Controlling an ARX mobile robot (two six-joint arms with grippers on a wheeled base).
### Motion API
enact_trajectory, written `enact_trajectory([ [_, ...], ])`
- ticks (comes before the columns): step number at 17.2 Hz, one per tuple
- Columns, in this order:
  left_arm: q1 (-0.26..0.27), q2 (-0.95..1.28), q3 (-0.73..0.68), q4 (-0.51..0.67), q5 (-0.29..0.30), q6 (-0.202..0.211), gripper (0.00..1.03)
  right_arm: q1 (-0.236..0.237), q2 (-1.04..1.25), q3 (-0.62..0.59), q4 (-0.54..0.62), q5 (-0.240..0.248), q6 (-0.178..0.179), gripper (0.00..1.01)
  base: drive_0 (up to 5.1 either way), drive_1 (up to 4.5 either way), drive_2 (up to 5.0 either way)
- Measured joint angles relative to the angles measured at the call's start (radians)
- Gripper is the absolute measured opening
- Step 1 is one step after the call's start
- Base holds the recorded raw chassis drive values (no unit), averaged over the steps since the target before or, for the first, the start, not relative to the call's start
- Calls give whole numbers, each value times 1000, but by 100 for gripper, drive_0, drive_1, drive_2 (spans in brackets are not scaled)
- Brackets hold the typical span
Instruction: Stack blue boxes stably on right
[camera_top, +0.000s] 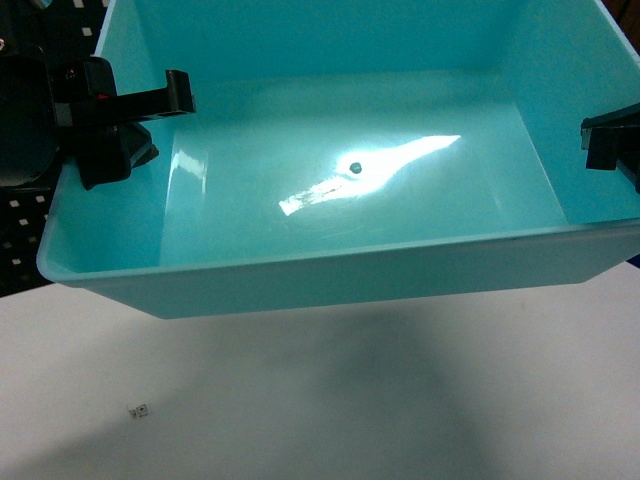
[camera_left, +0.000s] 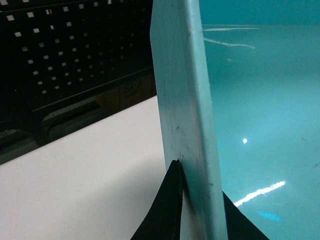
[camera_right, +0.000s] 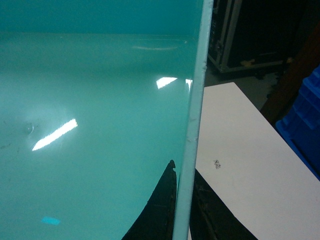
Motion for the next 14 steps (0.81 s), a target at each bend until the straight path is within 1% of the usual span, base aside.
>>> enact_trajectory([
  [14, 0, 0, 0, 0, 0, 0, 5, 0, 0, 0, 0, 0, 0, 7, -158, -158, -158],
])
